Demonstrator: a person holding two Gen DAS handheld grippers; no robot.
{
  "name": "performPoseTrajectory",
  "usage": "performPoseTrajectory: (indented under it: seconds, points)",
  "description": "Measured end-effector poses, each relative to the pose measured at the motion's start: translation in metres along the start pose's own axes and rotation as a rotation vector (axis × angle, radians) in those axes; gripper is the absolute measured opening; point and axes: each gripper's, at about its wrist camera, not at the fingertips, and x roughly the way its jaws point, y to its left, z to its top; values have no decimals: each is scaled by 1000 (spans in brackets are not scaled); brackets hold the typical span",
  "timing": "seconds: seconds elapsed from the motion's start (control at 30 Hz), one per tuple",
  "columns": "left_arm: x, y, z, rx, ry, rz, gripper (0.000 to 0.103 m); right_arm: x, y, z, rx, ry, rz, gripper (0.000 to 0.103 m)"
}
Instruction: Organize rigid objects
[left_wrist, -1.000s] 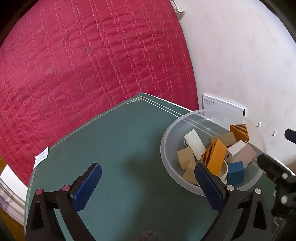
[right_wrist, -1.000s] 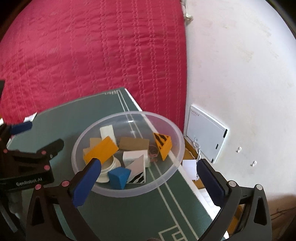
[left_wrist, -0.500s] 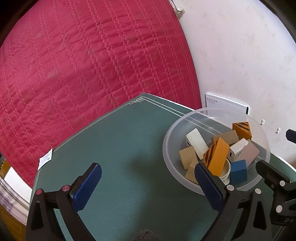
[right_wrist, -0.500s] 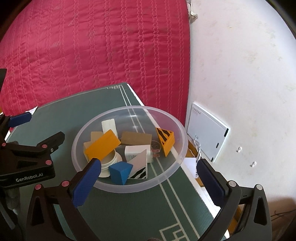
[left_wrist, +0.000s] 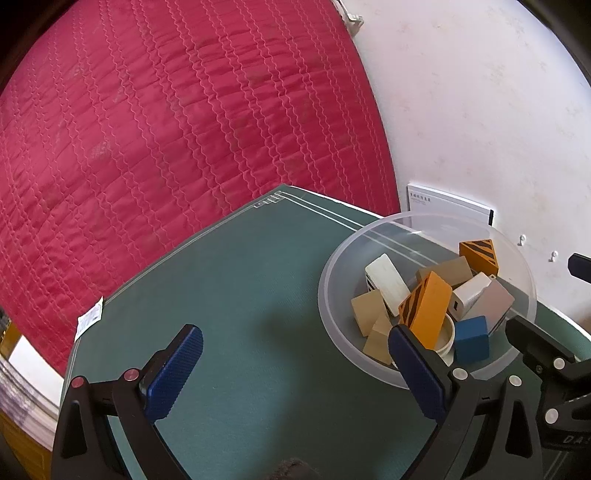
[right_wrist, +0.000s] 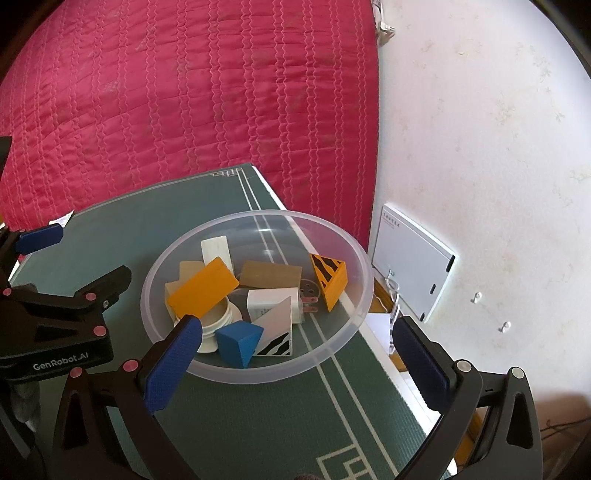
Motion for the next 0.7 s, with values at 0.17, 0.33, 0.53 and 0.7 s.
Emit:
performPoseTrajectory:
  seconds: [0.17, 0.33, 0.53, 0.7]
  points:
    - [-1, -2, 0, 5, -1, -4, 102, 0, 0, 0, -2, 1, -1, 103]
    - [-1, -3, 0, 9, -1, -6, 102, 1, -1, -1, -7, 3, -2, 103]
    - [-1, -5, 1, 11, 0, -9, 102, 1, 0, -1, -6, 3, -1, 103]
    - [-1, -5, 1, 11, 0, -10, 102, 1, 0, -1, -6, 3, -2, 103]
